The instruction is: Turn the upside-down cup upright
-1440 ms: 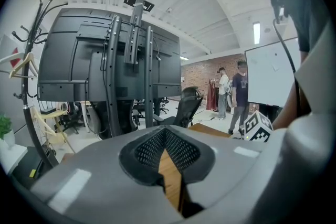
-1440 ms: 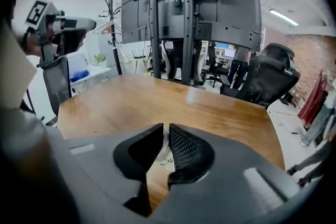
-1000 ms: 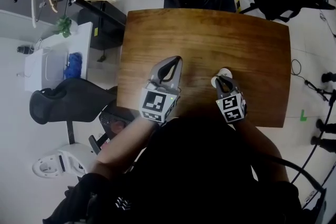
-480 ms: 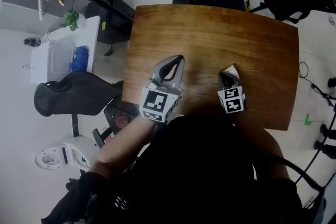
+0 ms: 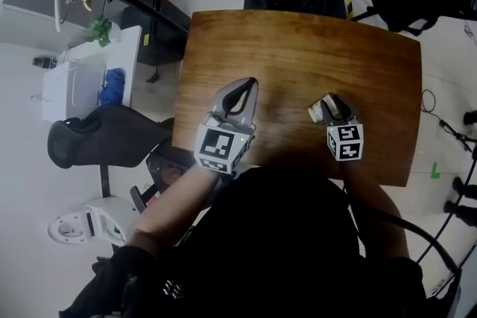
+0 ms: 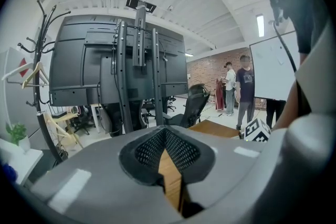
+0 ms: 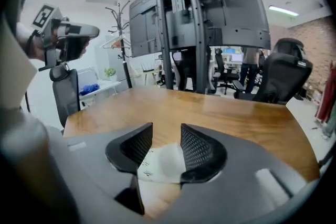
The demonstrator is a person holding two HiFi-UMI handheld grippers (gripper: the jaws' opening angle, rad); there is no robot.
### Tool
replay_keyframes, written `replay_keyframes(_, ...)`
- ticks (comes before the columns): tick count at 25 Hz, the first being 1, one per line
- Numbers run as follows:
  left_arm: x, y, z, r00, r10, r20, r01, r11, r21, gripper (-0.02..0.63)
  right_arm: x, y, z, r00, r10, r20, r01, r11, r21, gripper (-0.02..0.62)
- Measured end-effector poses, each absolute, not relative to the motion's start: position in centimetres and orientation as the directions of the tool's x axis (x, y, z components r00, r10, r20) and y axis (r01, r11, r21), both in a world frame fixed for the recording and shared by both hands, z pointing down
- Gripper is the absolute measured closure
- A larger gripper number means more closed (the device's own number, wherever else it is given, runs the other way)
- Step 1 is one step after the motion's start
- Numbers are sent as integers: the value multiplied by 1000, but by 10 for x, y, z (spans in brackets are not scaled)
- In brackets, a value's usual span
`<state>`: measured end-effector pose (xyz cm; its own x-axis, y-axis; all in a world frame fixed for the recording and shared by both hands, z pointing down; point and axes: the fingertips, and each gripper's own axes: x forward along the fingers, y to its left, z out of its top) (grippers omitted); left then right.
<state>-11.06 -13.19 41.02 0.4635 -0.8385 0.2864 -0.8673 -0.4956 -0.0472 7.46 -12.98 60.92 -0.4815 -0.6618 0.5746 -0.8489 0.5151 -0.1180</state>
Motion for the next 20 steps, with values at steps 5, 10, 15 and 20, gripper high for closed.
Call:
replay_keyframes(5, -107, -134, 406, 472, -837, 275, -863, -503, -49, 606, 92, -129, 649, -549, -500, 670, -829, 426, -362, 370)
replay_keyframes(10, -105, -136, 401, 478, -839, 258, -860, -507, -53, 606, 78, -123, 632, -546, -515, 661, -806, 538, -246, 493)
replay_keyframes(15, -100, -135, 398, 485, -841, 240, -858, -511, -55, 606, 79, -123, 608, -512, -561, 650, -787, 611, -92, 572)
replay_keyframes(20, -93, -134, 397, 495, -838, 230, -854, -517, -47, 606, 81, -114, 607, -490, -538, 686, -763, 645, -38, 574)
